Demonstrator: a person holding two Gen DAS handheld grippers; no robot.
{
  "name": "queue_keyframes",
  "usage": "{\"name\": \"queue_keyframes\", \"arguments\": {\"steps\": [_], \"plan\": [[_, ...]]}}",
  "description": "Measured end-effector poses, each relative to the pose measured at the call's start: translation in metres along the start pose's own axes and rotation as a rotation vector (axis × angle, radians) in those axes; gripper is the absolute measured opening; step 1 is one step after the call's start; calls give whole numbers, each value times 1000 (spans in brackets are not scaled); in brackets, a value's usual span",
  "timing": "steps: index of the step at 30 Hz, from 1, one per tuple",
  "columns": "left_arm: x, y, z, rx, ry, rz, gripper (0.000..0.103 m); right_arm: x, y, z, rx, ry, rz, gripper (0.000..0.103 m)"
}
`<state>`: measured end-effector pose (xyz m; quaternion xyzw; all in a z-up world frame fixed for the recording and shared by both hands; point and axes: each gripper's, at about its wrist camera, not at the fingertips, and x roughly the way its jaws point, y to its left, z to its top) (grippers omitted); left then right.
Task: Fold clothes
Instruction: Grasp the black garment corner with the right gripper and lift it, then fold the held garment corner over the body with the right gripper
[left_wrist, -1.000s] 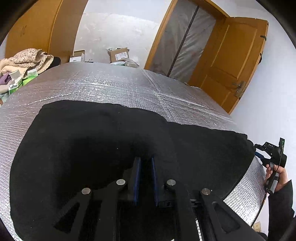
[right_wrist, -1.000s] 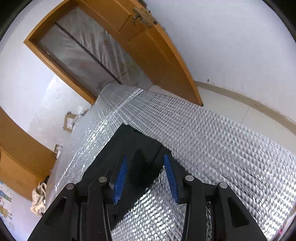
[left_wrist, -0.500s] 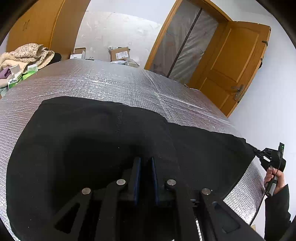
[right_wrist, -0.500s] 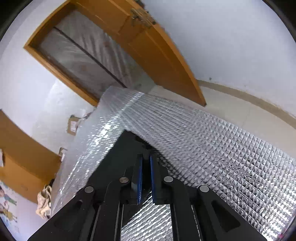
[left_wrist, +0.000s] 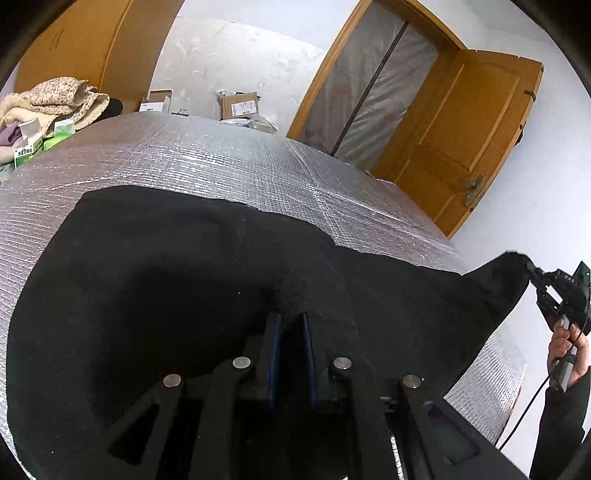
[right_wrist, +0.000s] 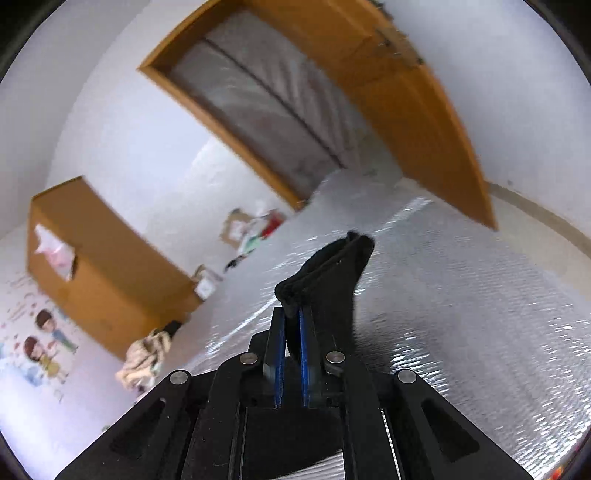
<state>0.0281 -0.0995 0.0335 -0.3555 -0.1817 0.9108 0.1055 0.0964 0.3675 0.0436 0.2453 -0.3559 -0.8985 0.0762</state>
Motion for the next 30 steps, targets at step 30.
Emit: {"name": "queue_keyframes", "arguments": {"steps": [30], "plan": [[3, 7, 4, -28, 2, -31, 12, 157, 134, -203, -261, 686, 235, 10]]}}
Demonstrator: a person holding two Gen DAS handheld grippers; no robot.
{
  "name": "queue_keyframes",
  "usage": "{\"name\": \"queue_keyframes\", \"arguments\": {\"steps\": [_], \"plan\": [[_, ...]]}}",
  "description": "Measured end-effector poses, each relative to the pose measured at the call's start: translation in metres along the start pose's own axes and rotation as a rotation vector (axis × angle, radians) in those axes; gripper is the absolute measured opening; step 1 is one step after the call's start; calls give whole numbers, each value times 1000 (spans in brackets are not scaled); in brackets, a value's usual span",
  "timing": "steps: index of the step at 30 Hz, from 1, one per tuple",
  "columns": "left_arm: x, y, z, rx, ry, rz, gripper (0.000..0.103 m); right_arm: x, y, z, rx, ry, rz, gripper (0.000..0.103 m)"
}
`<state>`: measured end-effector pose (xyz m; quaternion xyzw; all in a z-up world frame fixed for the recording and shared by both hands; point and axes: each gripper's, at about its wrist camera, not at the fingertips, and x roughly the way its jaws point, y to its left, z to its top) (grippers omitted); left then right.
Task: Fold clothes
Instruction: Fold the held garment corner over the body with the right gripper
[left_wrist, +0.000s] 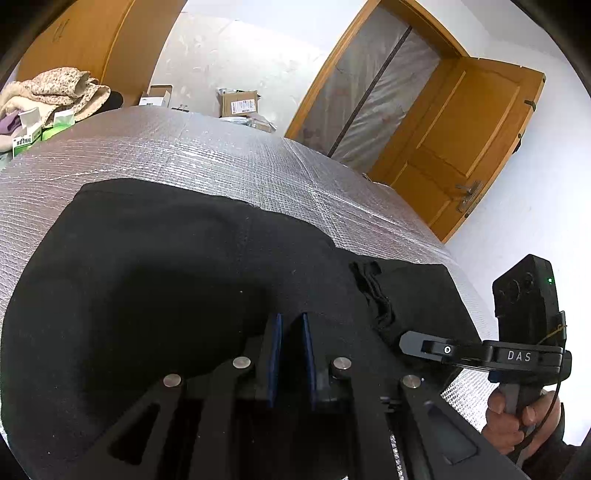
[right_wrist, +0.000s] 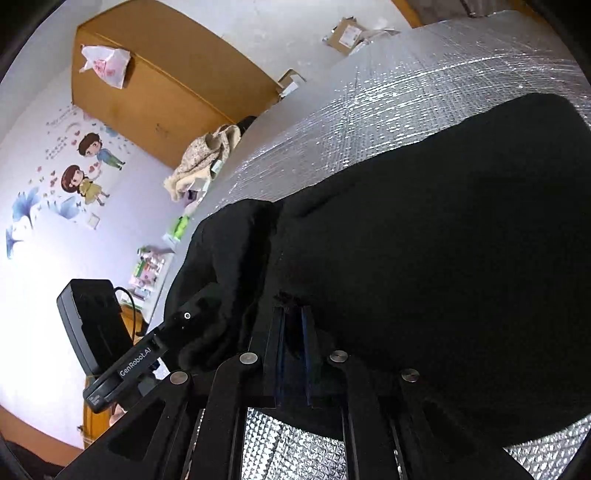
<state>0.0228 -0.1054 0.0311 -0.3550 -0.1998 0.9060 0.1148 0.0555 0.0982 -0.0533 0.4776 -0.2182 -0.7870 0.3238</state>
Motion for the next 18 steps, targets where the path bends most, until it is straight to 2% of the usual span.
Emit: {"name": "queue_keyframes", "arguments": {"steps": [3, 6, 10, 13, 18], "plan": [[0, 1, 1, -1, 0, -1, 12, 0, 3, 0, -19, 8, 10, 15], [0, 1, 0, -7, -2, -6, 12, -4, 12, -3, -59, 13, 31, 25], [-5, -6, 0, 19, -11, 15, 12, -17, 18, -15, -111, 58, 87, 26], [-10, -16, 1, -2, -6, -38, 12, -28, 21, -23, -136, 76, 110, 26], [-7, -54, 5, 74, 10, -122, 12, -67, 3, -27, -101, -37, 74, 26]]}}
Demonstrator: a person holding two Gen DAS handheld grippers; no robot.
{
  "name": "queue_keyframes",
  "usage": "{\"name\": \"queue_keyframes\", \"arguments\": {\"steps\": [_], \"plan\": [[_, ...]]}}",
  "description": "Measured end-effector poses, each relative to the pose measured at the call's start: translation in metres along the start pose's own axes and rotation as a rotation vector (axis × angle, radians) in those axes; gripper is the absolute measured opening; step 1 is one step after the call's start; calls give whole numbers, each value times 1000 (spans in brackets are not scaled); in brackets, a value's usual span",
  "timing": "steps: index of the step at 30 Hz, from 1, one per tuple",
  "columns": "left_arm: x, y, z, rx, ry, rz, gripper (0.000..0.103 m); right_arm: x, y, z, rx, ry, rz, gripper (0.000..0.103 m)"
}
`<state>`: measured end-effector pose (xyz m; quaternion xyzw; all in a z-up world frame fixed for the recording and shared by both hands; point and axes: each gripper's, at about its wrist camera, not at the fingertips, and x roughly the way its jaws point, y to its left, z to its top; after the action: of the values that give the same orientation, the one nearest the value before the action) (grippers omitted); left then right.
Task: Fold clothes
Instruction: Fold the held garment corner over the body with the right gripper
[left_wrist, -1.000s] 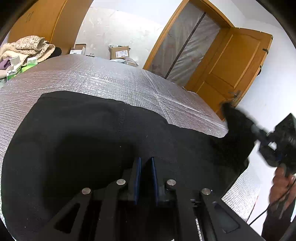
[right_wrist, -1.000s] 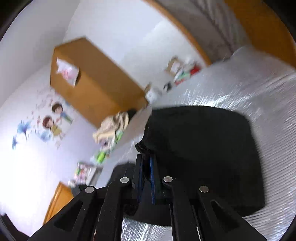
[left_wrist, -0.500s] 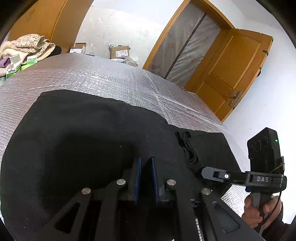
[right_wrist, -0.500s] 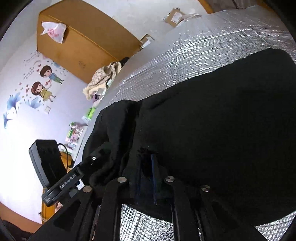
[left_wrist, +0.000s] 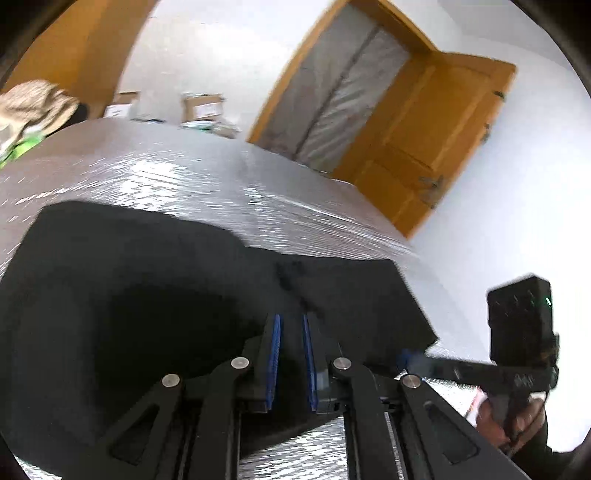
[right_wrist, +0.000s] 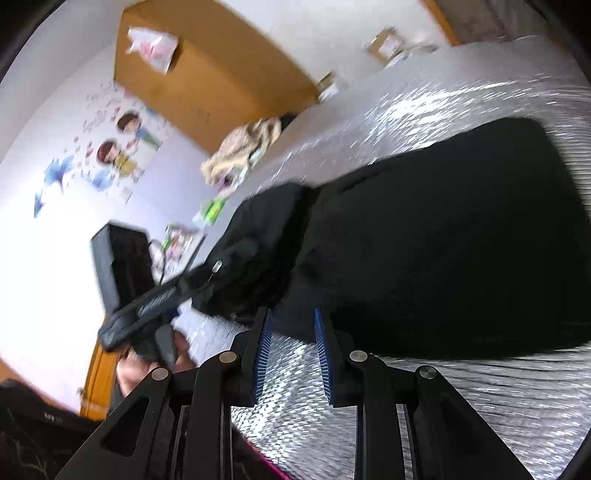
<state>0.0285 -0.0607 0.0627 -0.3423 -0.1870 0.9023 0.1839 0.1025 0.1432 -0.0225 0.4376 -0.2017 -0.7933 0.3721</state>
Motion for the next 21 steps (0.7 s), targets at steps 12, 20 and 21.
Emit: {"name": "queue_keyframes", "arguments": {"steps": [12, 20, 21], "plan": [[56, -31, -3, 38, 162, 124, 32, -66, -50, -4, 134, -174, -118, 26], [36, -36, -1, 82, 90, 116, 6, -96, -68, -3, 187, -271, -166, 26], [32, -36, -1, 93, 80, 126, 6, -98, -68, -2, 186, -285, -174, 26]]}}
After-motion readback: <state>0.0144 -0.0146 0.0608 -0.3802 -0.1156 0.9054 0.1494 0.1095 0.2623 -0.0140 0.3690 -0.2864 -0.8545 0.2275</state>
